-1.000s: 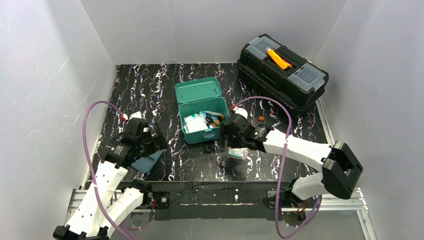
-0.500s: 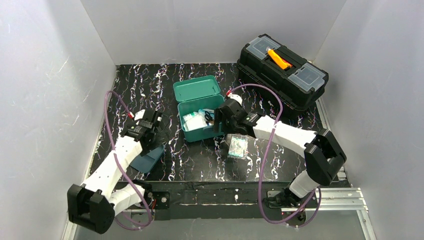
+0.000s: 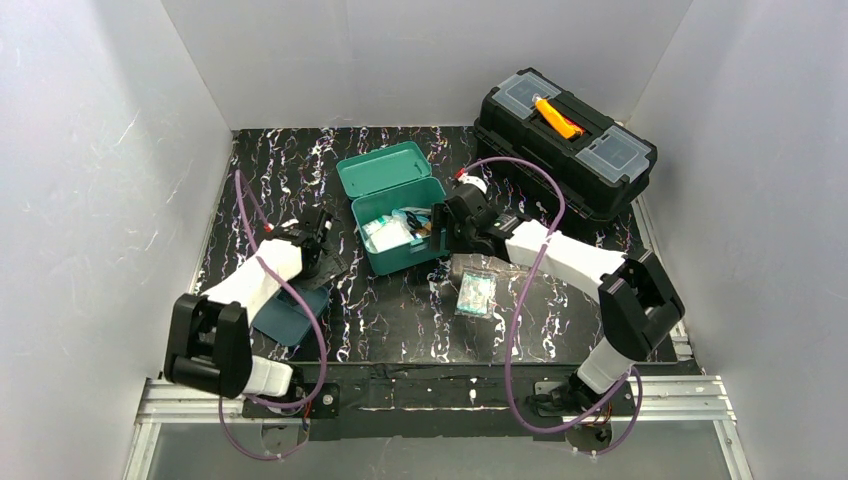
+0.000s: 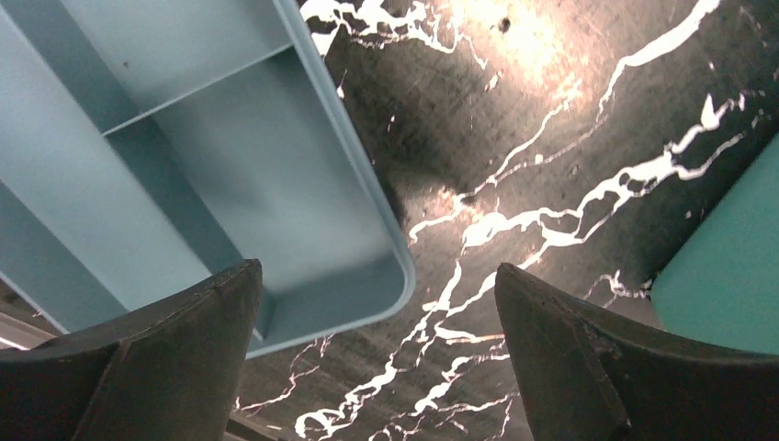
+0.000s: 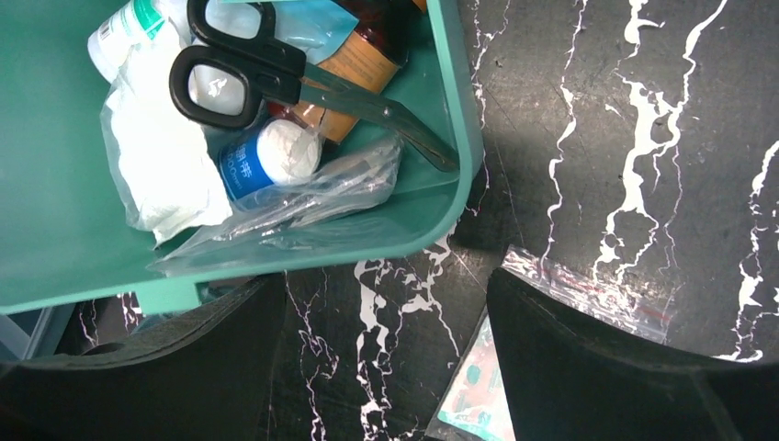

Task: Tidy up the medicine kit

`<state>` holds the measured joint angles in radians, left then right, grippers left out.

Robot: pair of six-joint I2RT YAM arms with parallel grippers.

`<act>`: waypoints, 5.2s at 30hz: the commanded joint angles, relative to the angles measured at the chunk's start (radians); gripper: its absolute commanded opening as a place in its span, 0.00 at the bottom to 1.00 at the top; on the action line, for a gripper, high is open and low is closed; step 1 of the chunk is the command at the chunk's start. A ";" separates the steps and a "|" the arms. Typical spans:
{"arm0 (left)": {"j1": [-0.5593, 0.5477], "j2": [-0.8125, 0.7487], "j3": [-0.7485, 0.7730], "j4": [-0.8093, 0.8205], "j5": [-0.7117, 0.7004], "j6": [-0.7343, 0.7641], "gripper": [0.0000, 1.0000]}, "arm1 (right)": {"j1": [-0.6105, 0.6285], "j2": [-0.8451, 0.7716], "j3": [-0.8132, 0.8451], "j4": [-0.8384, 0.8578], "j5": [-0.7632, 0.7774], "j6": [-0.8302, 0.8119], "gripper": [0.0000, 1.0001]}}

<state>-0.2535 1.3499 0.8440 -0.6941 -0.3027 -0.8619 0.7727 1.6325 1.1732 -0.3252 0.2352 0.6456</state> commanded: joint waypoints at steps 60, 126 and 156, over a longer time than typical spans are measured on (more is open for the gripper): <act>-0.546 -0.452 -0.137 -0.225 0.466 0.046 0.00 | -0.001 -0.786 -0.339 -0.219 -0.072 -0.028 0.79; -1.012 -0.546 0.115 -0.224 -0.105 0.292 0.98 | -0.024 -0.147 -0.360 -0.058 0.117 0.201 0.63; -1.013 -0.800 -0.009 -0.227 -0.216 0.290 0.98 | 0.033 -0.385 -0.429 -0.128 0.107 0.371 0.01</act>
<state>-1.2663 0.5606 0.8459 -0.9131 -0.4656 -0.5571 0.7761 1.3411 0.7471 -0.4053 0.3241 0.9302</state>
